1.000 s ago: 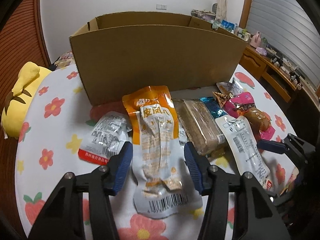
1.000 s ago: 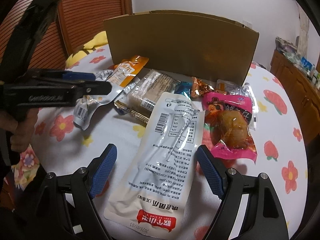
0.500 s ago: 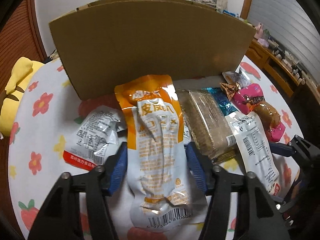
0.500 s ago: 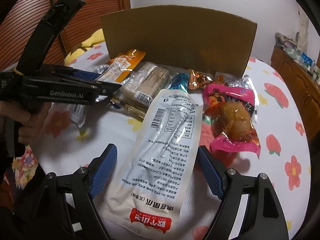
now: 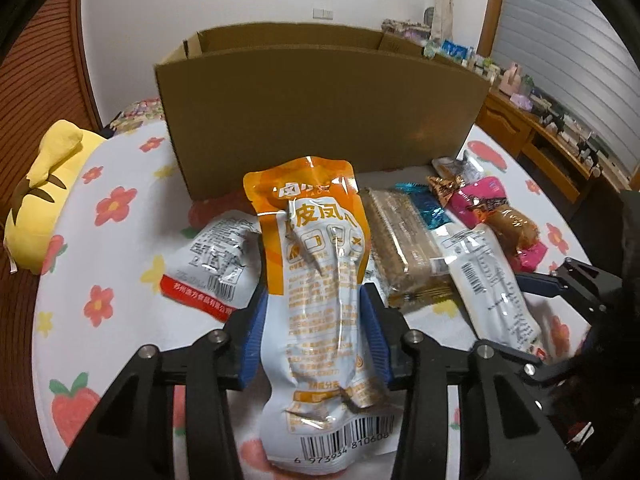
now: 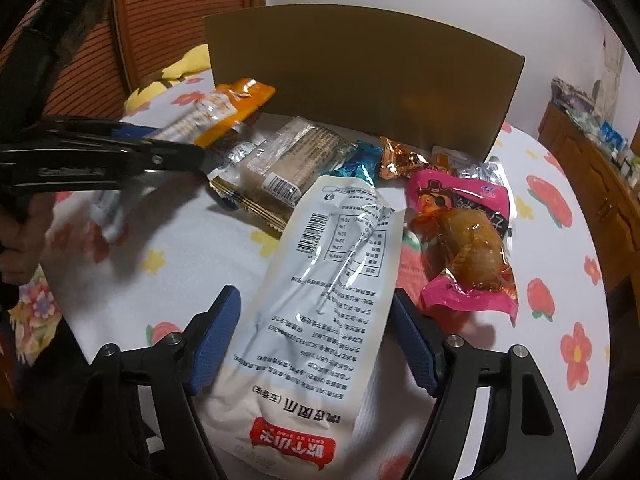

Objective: Organize snacks
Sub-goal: 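Grasp the orange-and-white sausage pack with the left gripper while the right grasps the white pouch, then carry both packs over the cardboard box and release them inside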

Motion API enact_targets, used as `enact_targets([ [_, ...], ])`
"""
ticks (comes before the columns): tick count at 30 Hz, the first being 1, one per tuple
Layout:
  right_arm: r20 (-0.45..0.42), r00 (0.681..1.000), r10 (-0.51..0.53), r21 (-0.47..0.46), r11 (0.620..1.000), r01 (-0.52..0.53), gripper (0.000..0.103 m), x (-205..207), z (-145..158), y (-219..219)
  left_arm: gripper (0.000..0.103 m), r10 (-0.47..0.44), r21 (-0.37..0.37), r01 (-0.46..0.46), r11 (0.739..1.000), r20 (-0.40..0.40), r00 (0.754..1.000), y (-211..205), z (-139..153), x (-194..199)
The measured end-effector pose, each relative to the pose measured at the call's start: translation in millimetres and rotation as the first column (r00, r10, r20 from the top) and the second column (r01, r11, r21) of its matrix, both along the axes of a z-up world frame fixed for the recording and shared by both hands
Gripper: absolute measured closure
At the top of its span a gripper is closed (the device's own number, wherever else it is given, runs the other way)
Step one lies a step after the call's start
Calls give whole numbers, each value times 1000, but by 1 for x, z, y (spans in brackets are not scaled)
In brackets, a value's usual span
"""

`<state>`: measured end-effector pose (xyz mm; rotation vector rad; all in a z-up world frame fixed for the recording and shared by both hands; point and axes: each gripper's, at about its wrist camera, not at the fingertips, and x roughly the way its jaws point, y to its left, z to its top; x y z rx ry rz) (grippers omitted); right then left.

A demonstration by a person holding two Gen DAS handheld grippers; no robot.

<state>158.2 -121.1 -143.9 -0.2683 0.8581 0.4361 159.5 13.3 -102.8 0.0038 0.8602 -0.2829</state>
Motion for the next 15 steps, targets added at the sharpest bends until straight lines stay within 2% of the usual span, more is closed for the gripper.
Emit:
enact_targets([
  [4,-5,1000,-2,2,1000,2,35,0,1,-4,59,3,-12,-2,1000,32,999,2,10,-9],
  [8,10,1000,-12,22,1000,12,59,0,11,-12,59,4,-19,-3,1000,50,999,1,16,-13],
  [15,-3,1000,-5,37,999,5,66,0,18,-18,59,4,-28,-2,1000,56,998,0,17,-16],
])
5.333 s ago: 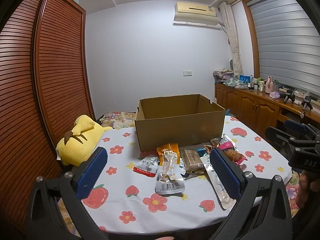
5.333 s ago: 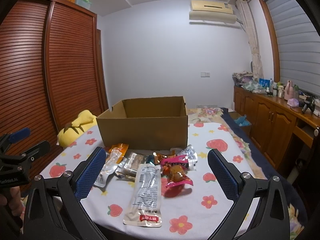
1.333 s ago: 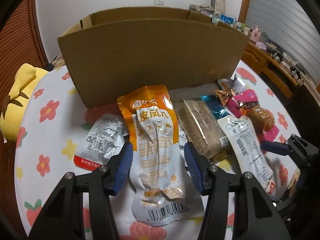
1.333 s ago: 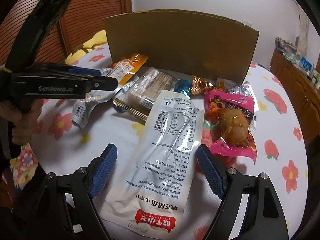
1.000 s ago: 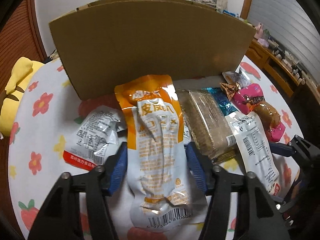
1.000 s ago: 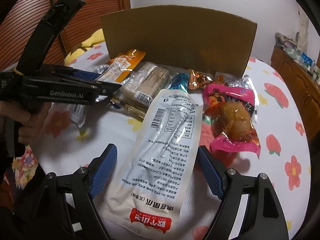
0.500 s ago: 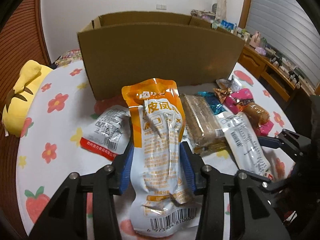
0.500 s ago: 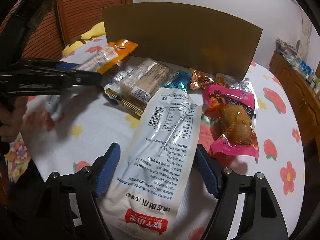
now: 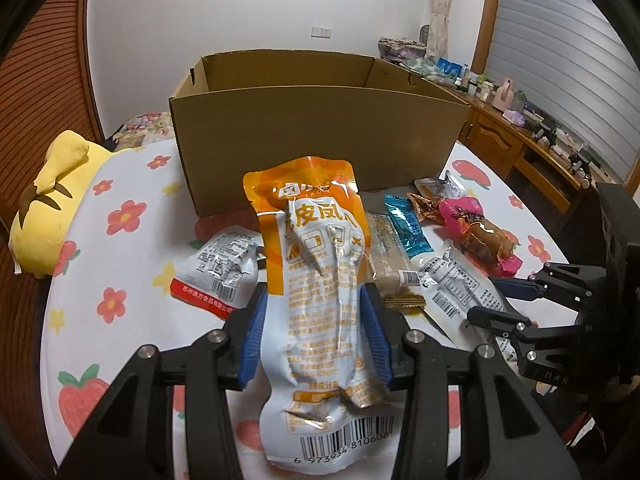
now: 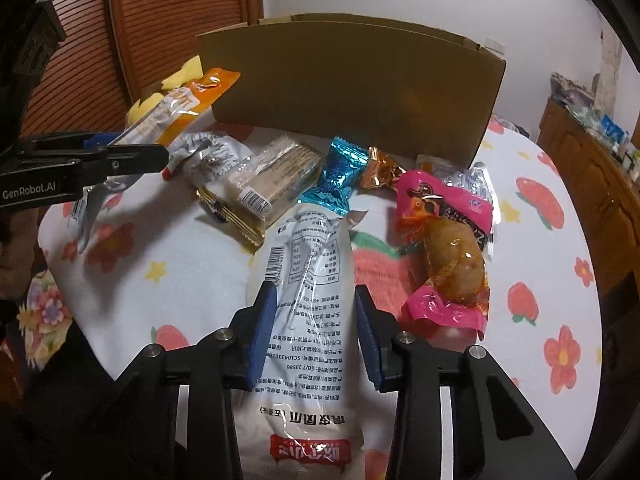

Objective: Organize snacks
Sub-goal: 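Carry both packs over the cardboard box and release them inside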

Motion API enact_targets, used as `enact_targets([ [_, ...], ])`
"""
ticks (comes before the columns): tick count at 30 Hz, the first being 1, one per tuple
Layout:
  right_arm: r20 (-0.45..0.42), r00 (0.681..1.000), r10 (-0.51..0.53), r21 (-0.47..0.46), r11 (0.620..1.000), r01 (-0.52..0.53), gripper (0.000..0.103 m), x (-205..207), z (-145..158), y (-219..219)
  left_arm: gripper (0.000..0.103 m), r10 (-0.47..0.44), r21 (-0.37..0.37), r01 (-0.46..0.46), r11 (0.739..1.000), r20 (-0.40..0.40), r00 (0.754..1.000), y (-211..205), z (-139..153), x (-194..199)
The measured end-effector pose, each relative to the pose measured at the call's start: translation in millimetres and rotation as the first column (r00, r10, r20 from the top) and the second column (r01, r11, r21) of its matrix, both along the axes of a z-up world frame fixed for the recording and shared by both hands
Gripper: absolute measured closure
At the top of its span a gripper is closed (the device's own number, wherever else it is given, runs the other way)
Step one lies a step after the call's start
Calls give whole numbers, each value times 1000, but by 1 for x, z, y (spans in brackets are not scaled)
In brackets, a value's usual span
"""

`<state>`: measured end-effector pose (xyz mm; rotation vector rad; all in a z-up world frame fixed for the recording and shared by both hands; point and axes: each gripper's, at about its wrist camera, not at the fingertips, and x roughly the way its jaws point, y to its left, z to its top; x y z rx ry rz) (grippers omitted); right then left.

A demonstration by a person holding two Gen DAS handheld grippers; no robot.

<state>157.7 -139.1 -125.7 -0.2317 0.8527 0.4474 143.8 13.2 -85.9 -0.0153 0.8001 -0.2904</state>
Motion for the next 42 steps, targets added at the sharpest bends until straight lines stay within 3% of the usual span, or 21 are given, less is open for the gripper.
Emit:
enact_targets([
  [3,13,1000,-9,15,1000,8,75,0,6,0,59,-1,0,1,1000,4,1000,-3,2,-3],
  [9,16,1000,5,27,1000,-6,81,-2,16,4,59,0,-8,0,1000,17,1000,-4,6,-6],
  [10,24,1000,2,28,1000,-3,98,-2,18,4,59,0,-10,0,1000,20,1000,-4,7,-7],
  [11,42,999,-7,20,1000,6,102,-3,21,3,59,-1,-11,1,1000,22,1000,-4,8,-8],
  [20,40,999,23,45,999,-24,103,-5,30,5,59,-2,-16,3,1000,40,999,-7,13,-12],
  [42,217,974,58,-24,998,-54,103,-9,101,2,59,-2,-30,6,1000,135,991,-6,60,-5],
])
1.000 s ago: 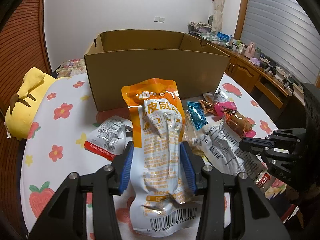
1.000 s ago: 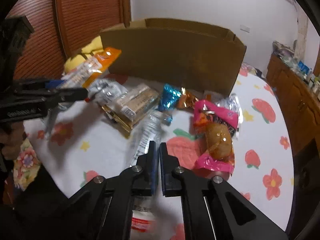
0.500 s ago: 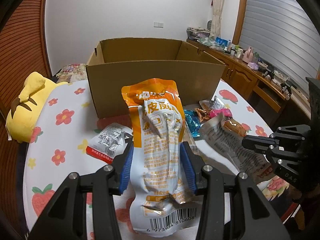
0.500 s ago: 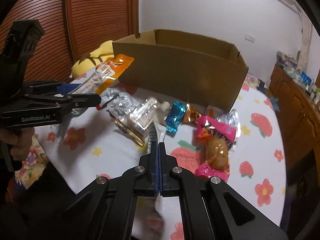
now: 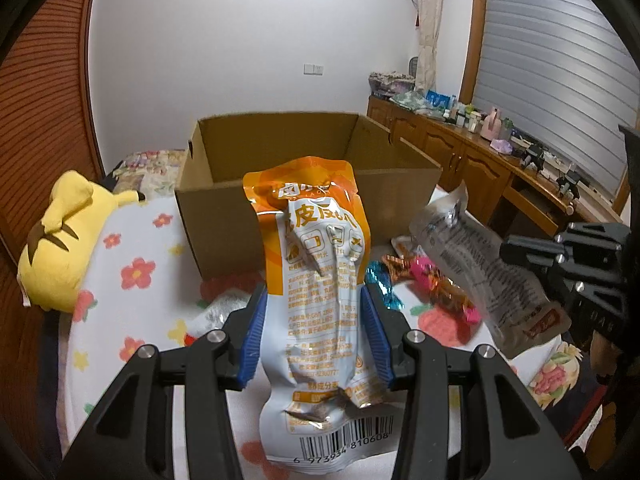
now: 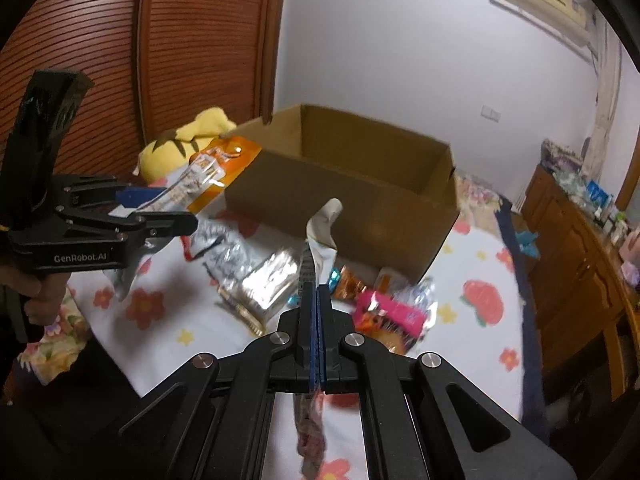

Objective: Organize snacks
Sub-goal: 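Carry both packs over the cardboard box and release them inside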

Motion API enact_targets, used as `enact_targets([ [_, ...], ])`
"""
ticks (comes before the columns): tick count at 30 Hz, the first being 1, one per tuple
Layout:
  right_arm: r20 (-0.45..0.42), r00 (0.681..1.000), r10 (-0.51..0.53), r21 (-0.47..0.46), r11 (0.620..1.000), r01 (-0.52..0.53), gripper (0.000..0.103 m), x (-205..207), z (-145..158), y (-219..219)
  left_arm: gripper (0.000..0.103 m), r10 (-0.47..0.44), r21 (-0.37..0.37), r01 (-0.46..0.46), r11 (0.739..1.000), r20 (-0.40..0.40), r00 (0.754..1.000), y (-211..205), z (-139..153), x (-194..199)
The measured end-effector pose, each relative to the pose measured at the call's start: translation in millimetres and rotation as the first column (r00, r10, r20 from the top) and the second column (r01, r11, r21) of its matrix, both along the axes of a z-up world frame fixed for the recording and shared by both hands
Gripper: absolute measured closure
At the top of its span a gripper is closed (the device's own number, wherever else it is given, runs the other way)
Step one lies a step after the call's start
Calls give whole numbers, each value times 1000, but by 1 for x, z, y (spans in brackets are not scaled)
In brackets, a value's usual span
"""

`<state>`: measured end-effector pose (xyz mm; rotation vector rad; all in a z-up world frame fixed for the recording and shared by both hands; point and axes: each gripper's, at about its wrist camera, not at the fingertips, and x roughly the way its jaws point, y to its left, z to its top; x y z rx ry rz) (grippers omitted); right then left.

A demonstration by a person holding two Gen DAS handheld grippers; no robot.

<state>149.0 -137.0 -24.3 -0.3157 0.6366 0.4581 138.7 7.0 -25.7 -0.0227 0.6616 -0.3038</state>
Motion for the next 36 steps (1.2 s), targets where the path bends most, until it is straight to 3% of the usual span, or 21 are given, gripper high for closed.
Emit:
enact_targets([
  [11,125,992,16,-28,1000,-12,103,44,60,5,59,0,26,-1,1000,54,999,7,35,39],
  [19,158,987,25,-50,999,-17,103,98,80,12,58,9,37,-11,999,65,998,12,52,80],
  [28,140,989,42,-54,998,-35,103,166,78,20,58,17,54,-20,998,47,999,16,54,132],
  [36,85,995,48,-66,997,-42,103,211,51,22,58,17,66,-18,998,22,1000,13,45,167],
])
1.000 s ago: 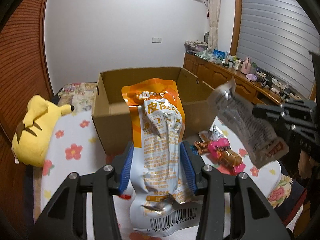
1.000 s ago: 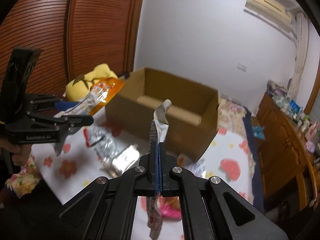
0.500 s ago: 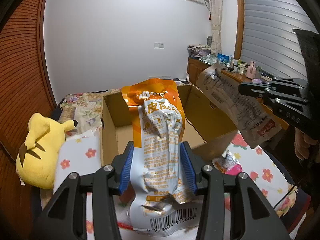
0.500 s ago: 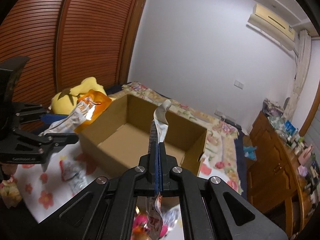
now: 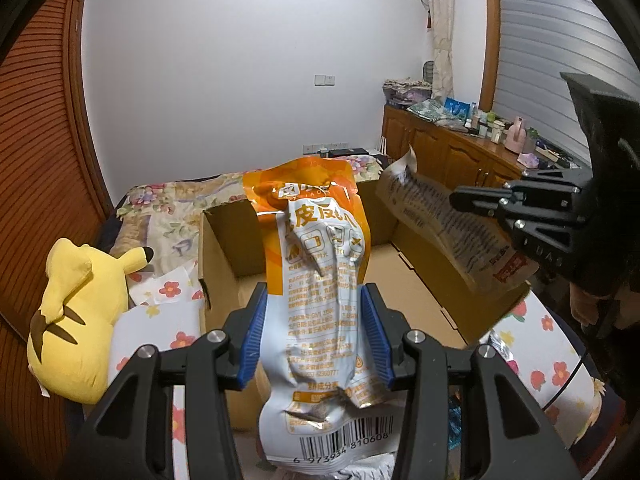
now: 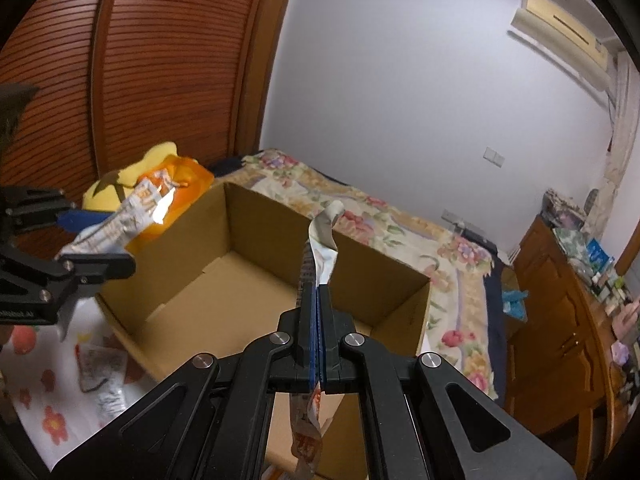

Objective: Organize snacks
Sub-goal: 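Carry both packs over the cardboard box and release them inside, then move the left gripper to the silver packet while the right reaches the pink egg pack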

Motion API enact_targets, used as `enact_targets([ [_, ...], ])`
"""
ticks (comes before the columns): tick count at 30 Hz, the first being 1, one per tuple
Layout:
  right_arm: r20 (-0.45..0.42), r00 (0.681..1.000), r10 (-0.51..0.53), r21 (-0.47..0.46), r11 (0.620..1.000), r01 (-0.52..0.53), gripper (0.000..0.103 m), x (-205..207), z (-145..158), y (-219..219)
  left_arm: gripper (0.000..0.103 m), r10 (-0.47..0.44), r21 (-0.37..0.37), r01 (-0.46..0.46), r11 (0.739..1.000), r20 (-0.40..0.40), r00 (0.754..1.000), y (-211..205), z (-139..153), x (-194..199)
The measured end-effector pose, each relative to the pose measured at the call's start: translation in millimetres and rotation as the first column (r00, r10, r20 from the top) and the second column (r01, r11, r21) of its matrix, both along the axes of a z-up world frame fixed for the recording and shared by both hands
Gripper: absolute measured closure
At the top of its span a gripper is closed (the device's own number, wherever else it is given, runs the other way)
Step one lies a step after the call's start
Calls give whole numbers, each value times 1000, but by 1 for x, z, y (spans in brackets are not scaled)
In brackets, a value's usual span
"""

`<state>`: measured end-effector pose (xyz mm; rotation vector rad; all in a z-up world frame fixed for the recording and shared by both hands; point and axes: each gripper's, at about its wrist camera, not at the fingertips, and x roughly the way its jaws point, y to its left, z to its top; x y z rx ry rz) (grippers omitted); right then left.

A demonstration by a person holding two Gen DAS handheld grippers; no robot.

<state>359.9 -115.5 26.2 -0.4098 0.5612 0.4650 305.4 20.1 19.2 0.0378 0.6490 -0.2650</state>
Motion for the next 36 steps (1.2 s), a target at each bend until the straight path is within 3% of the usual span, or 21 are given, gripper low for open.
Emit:
enact_targets([
  [18,-140,990,-21,-28,999,17,103,19,-59,-19,58,-23,27,25,999,-68,997,-29,-28,39],
  [26,-164,986,-8,32,999,14,103,14,-56,-29,57,-13,35,16,999,-84,996,-30,-30,48],
  [36,-160,987,-3,86,996,18,99,-14,-44,-41,46,-3,24,5,1000,-84,996,-33,-29,46],
])
